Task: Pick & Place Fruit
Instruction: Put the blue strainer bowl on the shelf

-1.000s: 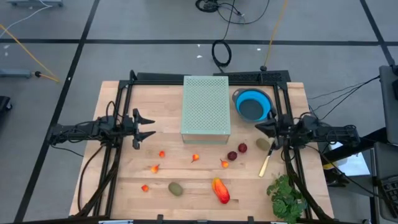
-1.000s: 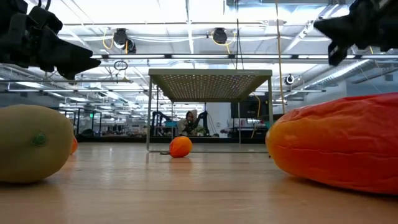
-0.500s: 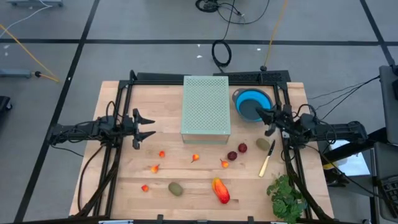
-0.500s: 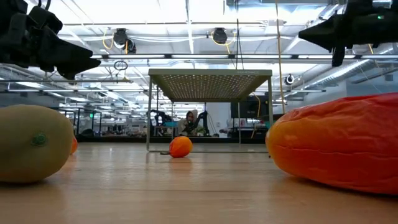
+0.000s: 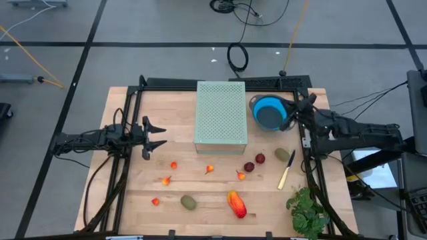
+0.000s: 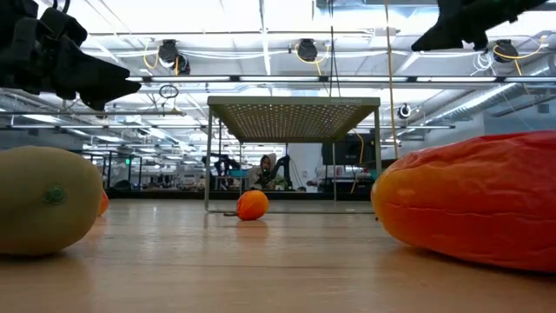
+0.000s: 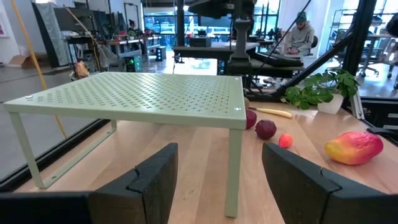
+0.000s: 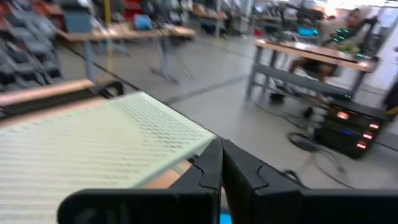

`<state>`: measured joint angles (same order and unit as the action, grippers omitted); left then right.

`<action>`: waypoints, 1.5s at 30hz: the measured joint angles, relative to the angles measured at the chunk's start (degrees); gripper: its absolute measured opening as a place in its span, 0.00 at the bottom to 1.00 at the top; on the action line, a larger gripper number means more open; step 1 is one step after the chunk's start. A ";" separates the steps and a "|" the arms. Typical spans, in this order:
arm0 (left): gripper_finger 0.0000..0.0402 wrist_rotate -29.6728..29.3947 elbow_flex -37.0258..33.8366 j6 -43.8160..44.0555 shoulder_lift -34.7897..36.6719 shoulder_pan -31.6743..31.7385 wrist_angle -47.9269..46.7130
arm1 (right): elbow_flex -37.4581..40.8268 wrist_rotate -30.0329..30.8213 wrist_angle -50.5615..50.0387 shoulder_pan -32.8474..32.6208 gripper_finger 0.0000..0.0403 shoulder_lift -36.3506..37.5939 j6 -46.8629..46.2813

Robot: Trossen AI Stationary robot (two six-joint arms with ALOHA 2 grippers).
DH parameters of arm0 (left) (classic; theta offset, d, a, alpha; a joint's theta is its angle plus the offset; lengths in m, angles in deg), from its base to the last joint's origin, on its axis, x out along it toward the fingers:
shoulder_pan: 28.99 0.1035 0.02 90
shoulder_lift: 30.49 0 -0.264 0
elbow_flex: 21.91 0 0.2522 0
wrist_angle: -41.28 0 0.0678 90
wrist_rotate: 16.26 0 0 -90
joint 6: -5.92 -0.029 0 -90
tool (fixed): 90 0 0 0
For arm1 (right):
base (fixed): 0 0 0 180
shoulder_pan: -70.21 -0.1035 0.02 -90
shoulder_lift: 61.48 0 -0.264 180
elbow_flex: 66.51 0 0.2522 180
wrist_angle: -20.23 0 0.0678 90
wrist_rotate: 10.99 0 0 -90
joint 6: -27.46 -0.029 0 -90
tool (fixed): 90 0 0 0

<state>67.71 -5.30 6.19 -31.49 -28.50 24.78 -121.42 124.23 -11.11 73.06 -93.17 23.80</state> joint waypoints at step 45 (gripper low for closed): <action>0.58 0.00 0.00 0.24 0.00 0.00 0.02 | -20.94 -39.24 -44.05 44.59 0.06 -32.65 -6.00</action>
<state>67.71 -5.30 6.43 -31.49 -28.50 24.80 -142.36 84.99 -55.15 117.65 -125.81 17.81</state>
